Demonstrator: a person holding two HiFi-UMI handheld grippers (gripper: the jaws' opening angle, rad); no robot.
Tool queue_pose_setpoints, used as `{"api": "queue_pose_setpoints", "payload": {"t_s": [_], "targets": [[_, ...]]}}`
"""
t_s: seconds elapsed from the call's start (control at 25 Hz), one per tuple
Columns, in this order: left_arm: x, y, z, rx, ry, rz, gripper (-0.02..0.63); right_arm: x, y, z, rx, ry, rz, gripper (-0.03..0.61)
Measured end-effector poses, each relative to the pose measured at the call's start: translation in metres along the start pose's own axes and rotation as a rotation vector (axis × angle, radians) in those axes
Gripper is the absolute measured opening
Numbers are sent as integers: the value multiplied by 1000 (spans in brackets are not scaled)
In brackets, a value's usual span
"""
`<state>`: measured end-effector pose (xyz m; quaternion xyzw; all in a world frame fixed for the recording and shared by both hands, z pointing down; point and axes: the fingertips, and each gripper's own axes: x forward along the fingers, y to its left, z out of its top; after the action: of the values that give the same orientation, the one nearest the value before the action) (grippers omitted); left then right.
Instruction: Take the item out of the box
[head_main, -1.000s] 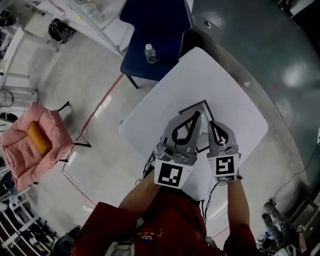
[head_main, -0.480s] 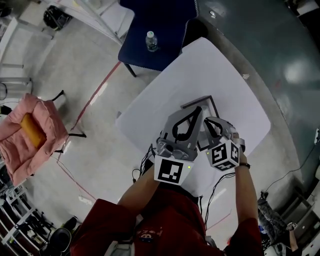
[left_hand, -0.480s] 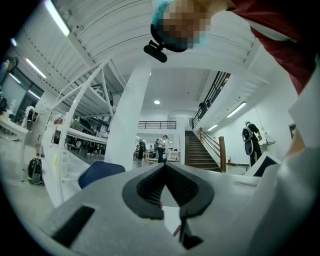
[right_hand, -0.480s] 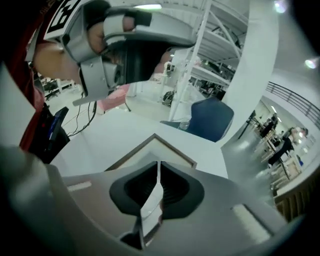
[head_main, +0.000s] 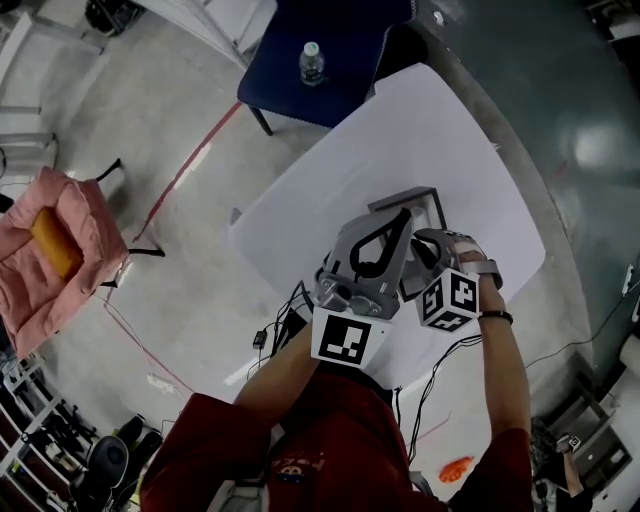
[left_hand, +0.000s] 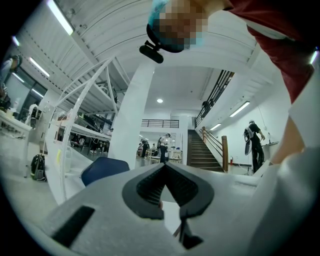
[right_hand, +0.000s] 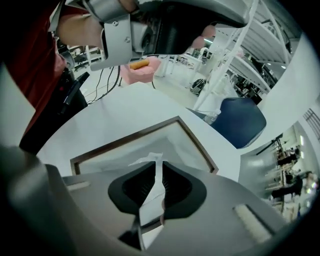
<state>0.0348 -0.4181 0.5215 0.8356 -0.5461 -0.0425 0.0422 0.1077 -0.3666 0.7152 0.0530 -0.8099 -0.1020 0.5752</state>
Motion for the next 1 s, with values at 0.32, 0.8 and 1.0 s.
{"api": "queue_pose_setpoints", "payload": {"t_s": [0.32,0.8,1.0], "targets": [[-2,10,-17,-26,26,22,3,18,16,-6,-214,104,108,49],[-3,23,-22,-43,20,55,3,33,22,-14,-402,258,187,58],[-6,24,-22,-47,17,61,3,38,25,-24,-476,351,189,60]]}}
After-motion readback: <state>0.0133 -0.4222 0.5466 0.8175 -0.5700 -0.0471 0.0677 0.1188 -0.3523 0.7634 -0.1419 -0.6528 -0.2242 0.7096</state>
